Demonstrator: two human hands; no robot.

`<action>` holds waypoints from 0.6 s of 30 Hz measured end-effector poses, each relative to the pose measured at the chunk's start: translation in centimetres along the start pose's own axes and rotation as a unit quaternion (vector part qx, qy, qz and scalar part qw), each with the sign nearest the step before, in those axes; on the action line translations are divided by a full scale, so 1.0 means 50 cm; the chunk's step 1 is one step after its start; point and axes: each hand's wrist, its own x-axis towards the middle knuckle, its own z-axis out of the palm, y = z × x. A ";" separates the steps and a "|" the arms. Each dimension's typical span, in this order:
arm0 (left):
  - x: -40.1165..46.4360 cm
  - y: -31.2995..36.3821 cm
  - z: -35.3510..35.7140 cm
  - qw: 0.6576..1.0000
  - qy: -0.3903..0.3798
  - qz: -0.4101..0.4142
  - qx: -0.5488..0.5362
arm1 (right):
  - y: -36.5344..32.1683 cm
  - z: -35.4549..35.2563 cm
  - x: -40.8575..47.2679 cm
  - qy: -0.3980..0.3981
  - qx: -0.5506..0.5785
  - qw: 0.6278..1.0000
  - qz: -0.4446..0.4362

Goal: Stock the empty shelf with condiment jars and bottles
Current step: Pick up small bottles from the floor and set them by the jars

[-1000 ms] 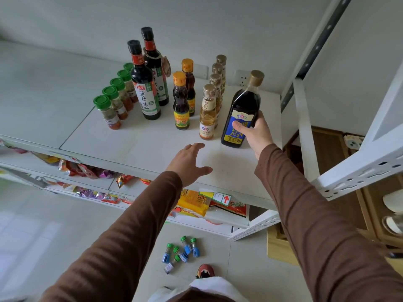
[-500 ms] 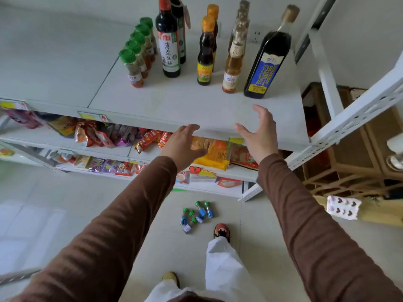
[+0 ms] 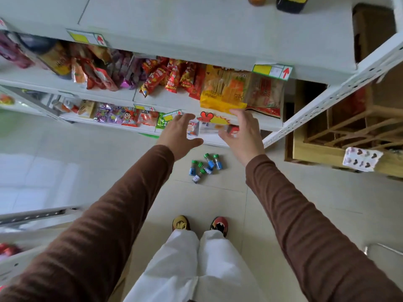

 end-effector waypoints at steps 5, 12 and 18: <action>0.007 -0.064 0.123 0.997 -0.033 -0.063 0.010 | 0.118 0.095 -0.014 -0.099 -0.019 0.994 0.047; 0.042 -0.230 0.345 0.988 -0.075 -0.135 0.014 | 0.298 0.295 -0.038 -0.168 -0.024 0.980 0.103; 0.088 -0.432 0.558 0.978 -0.118 -0.172 0.018 | 0.477 0.530 -0.055 -0.202 -0.046 0.967 0.151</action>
